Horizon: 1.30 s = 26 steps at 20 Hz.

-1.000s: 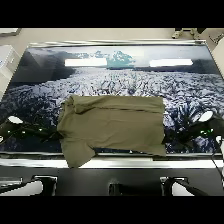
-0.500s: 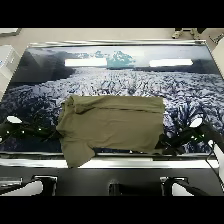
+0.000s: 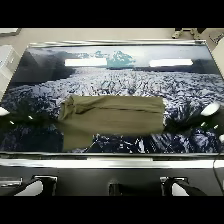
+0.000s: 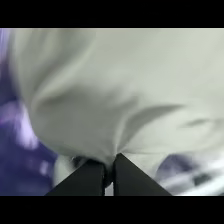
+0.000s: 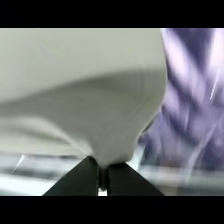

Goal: Fold the clothes and pants, and hang the long-sleeved shirts on hangers.

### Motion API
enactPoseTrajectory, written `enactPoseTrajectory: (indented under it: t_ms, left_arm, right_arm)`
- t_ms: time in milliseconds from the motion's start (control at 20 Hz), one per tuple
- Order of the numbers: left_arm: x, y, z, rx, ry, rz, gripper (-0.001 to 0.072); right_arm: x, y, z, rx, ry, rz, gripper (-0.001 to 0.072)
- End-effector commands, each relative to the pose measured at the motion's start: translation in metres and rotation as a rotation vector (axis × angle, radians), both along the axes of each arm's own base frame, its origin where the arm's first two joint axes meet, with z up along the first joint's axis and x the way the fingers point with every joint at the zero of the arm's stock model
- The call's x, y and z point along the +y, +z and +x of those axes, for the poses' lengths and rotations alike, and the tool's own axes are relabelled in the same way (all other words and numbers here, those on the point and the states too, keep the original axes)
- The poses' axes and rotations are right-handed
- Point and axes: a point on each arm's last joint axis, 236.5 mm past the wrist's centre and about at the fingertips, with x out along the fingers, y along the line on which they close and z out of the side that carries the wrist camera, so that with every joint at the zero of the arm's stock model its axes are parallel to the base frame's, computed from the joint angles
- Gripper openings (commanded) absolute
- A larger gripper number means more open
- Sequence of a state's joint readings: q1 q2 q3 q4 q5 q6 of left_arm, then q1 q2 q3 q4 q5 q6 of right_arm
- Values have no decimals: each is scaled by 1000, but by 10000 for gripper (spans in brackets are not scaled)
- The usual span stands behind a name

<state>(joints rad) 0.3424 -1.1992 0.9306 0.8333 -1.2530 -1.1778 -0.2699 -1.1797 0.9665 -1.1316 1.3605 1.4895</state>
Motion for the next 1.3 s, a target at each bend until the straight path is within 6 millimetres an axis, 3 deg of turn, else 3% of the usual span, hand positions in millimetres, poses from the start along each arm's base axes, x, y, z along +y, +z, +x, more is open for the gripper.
enactPoseTrajectory:
  t_ms: [0, 50, 100, 150, 200, 250, 300, 450, 550, 700, 850, 950, 1000, 1100, 1250]
  left_arm:
    - [16, 194, 52, -540, 45, 149, 23]
    - [19, 273, 52, -744, 73, 215, 23]
    - [19, 357, 39, -962, 116, 279, 23]
    - [17, 427, 15, -1149, 155, 328, 23]
    - [10, 488, -16, -1315, 187, 362, 23]
    - [2, 527, -46, -1427, 207, 375, 23]
    - [-8, 557, -77, -1507, 235, 353, 23]
    - [-32, 599, -149, -1655, 255, 333, 23]
    - [-43, 608, -182, -1711, 250, 343, 23]
    - [-45, 611, -207, -1735, 287, 360, 22]
    - [-30, 604, -212, -1684, 358, 417, 22]
    - [-28, 582, -198, -1590, 323, 455, 22]
    - [-26, 565, -184, -1511, 294, 458, 22]
    - [-20, 504, -141, -1247, 212, 444, 22]
    - [-4, 364, -71, -733, 98, 336, 22]
  right_arm:
    - [-28, 184, 90, -583, 3, -179, 30]
    - [-37, 262, 103, -797, -11, -258, 31]
    - [-41, 333, 102, -992, -9, -343, 32]
    - [-41, 401, 87, -1175, 21, -442, 32]
    - [-39, 450, 66, -1300, 29, -517, 32]
    - [-36, 490, 41, -1395, 10, -564, 32]
    - [-32, 516, 17, -1460, -9, -588, 32]
    - [-19, 557, -47, -1589, -64, -611, 32]
    - [-16, 571, -79, -1636, -101, -628, 31]
    - [-22, 581, -111, -1665, -171, -673, 31]
    - [-26, 578, -123, -1643, -222, -650, 31]
    - [-26, 554, -115, -1545, -201, -628, 31]
    - [-27, 533, -107, -1457, -176, -618, 31]
    - [-33, 462, -80, -1155, -102, -568, 31]
    - [-38, 308, -40, -532, 9, -384, 30]
